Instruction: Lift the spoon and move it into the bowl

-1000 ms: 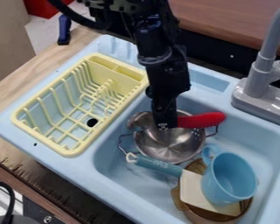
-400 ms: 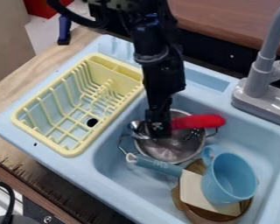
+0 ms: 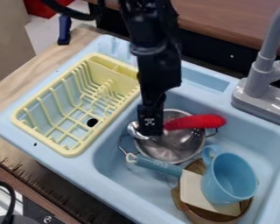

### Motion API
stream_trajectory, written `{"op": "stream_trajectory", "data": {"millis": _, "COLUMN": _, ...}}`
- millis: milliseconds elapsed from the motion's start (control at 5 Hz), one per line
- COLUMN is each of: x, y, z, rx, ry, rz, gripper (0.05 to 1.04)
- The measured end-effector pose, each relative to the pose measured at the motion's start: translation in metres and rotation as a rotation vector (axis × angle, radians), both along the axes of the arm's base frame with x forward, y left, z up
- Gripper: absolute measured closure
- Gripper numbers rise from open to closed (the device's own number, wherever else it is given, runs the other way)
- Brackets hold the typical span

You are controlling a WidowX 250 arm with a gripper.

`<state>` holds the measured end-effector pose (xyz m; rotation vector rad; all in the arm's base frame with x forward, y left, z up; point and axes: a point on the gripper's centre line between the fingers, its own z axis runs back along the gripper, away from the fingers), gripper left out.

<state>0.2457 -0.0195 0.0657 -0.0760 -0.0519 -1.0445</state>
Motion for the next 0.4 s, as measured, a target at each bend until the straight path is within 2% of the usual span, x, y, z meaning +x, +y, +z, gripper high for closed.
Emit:
{"op": "stream_trajectory", "data": {"millis": 200, "x": -0.0006, "y": 0.0037, "z": 0.0104, "rx": 0.05, "ry": -0.03, "rz": 0.017, "gripper": 0.083}}
{"op": "stream_trajectory", "data": {"millis": 400, "x": -0.0025, "y": 0.0126, "z": 0.0172, "rx": 0.109, "ry": -0.033, "rz": 0.047, "gripper": 0.083}}
